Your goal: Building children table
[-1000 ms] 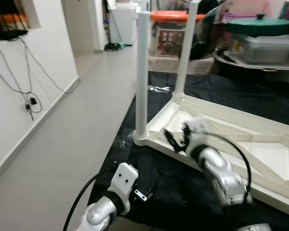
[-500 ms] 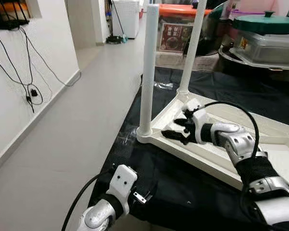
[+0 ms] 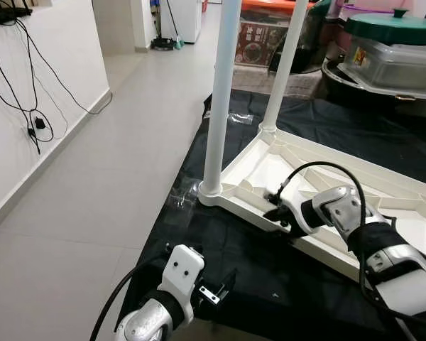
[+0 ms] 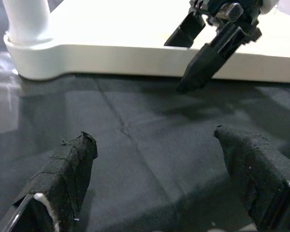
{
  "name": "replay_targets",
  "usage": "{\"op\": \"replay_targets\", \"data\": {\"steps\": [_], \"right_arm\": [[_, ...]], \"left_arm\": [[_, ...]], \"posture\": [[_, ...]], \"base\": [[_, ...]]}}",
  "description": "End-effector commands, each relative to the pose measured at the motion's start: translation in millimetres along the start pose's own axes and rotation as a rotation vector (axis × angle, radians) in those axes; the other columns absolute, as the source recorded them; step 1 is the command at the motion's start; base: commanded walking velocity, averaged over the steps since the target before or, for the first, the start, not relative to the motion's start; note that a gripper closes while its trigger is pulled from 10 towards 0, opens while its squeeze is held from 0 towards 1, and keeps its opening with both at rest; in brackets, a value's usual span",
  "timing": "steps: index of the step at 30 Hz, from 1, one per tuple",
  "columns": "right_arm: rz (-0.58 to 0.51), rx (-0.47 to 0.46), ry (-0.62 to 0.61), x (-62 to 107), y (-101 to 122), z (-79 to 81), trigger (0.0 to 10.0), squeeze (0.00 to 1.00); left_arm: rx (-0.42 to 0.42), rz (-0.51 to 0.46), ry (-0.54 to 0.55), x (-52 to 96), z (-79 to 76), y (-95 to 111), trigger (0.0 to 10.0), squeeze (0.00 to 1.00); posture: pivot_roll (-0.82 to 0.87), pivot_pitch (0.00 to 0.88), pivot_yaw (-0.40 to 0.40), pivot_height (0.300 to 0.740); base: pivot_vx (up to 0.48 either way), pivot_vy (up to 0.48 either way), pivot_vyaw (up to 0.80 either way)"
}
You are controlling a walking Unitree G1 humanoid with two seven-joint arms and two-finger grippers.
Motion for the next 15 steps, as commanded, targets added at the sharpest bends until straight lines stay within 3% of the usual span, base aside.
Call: {"op": "replay_targets", "data": {"steps": [1, 3, 9, 15], "right_arm": [[0.048, 0.062, 0.02, 3.6, -2, -0.1, 0.0, 0.0], [0.115, 0.152, 0.023, 6.0, -5, -1.8, 0.0, 0.0], [0.134, 0.274, 0.06, 10.2, 6, -0.7, 0.0, 0.0], [0.138, 0.343, 0.082, 12.1, 12, 0.6, 0.0, 0.0]], "left_arm": [[0.017, -0.001, -0.008, 0.1, -3.6, 1, 10.0, 0.0], [0.021, 0.001, -0.008, -0.5, -3.7, 1, 10.0, 0.0], [0.022, 0.001, 0.001, -2.7, -2.2, 2, 10.0, 0.0], [0.022, 0.002, 0.007, -3.9, -1.2, 2, 10.0, 0.0]], "posture": [[0.04, 0.112, -0.114, 0.74], [0.04, 0.111, -0.12, 0.74], [0.03, 0.109, -0.128, 0.74], [0.03, 0.106, -0.128, 0.74]], "base": [[0.0, 0.0, 0.0], [0.0, 0.0, 0.0], [0.0, 0.0, 0.0], [0.0, 0.0, 0.0]]}}
Point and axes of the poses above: a point about 5 cm out from each wrist's last joint towards the gripper, its own x axis pointing back from the gripper into the wrist, its own y axis along the axis of the wrist's last joint, z = x × y, the point moved 4 cm from there along -x, pointing out of the wrist towards the gripper, and after that the axes turned 1 degree about -x, right-handed, at the moved point
